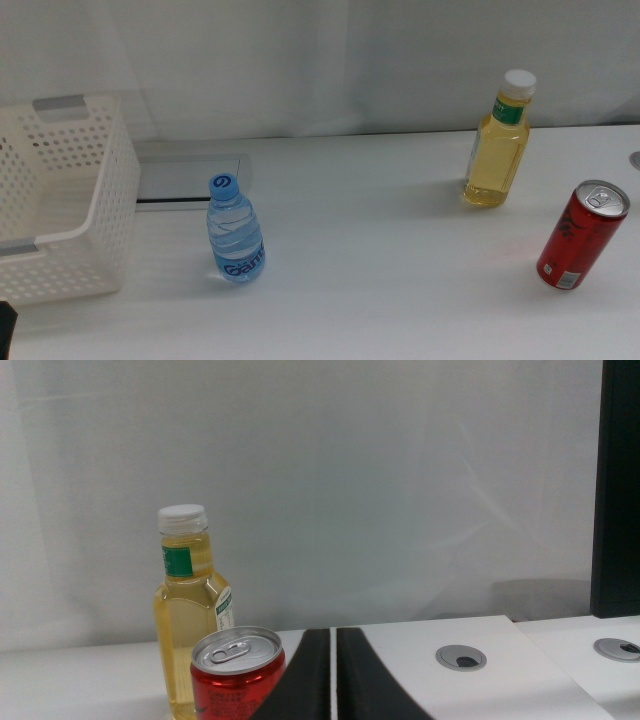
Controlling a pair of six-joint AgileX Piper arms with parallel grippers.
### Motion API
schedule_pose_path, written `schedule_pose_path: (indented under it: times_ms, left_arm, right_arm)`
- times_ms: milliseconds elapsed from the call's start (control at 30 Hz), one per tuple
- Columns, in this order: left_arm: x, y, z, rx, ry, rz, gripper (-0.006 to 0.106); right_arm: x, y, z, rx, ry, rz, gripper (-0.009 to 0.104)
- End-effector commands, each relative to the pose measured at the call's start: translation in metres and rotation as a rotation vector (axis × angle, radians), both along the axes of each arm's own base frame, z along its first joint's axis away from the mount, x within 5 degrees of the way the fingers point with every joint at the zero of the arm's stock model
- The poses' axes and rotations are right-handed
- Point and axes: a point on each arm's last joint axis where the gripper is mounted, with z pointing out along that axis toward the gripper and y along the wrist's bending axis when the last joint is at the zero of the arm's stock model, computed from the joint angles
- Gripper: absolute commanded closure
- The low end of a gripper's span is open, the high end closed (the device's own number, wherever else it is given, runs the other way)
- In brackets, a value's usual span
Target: Use arms to grab the bottles and put them into the dustbin to the left of the table.
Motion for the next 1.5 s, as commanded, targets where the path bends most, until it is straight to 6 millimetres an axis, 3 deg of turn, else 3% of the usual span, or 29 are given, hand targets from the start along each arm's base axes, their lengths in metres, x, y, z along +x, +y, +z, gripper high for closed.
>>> schedule_pose_path:
  times_ms: [0,100,200,267,333,400,433,900,1100,1267,1467]
  left_arm:
    - [0.0,-0.001,-0.002,-0.008,-0.013,-0.009,0.103]
    - [0.0,0.0,-0.001,-0.008,-0.027,-0.008,0.095]
    - [0.0,0.0,-0.002,-0.036,-0.044,-0.004,0.07]
    - [0.001,0.0,-0.003,-0.077,-0.063,0.0,0.037]
    - [0.001,0.0,-0.004,-0.116,-0.066,0.002,0.008]
    - [0.001,0.0,-0.004,-0.149,-0.066,0.004,0.009]
    - [0.001,0.0,-0.004,-0.151,-0.066,0.004,0.009]
    - [0.001,0.0,0.003,-0.188,-0.062,0.004,0.01]
    - [0.004,-0.001,0.044,-0.146,-0.049,-0.006,0.01]
    - [0.018,-0.002,0.099,-0.099,0.045,-0.018,0.01]
    - [0.042,-0.013,0.141,-0.034,0.006,-0.118,0.01]
  right_arm:
    - [-0.001,0.0,-0.011,-0.008,0.008,-0.005,0.097]
    - [-0.001,-0.001,-0.01,-0.008,0.0,-0.008,0.095]
    - [-0.001,-0.001,-0.009,0.016,-0.006,-0.009,0.081]
    - [-0.001,-0.001,-0.009,0.073,-0.013,-0.008,0.059]
    - [-0.001,-0.002,-0.008,0.166,-0.024,-0.006,0.026]
    - [-0.001,-0.002,-0.007,0.193,-0.032,-0.009,0.0]
    - [-0.001,-0.002,-0.007,0.189,-0.032,-0.009,-0.008]
    - [-0.001,-0.002,-0.007,0.223,-0.035,-0.008,-0.008]
    - [-0.001,-0.002,-0.007,0.228,-0.035,-0.008,-0.008]
    - [-0.001,-0.003,-0.006,0.228,-0.039,-0.01,-0.008]
    - [-0.001,-0.003,-0.007,0.228,-0.037,-0.01,-0.008]
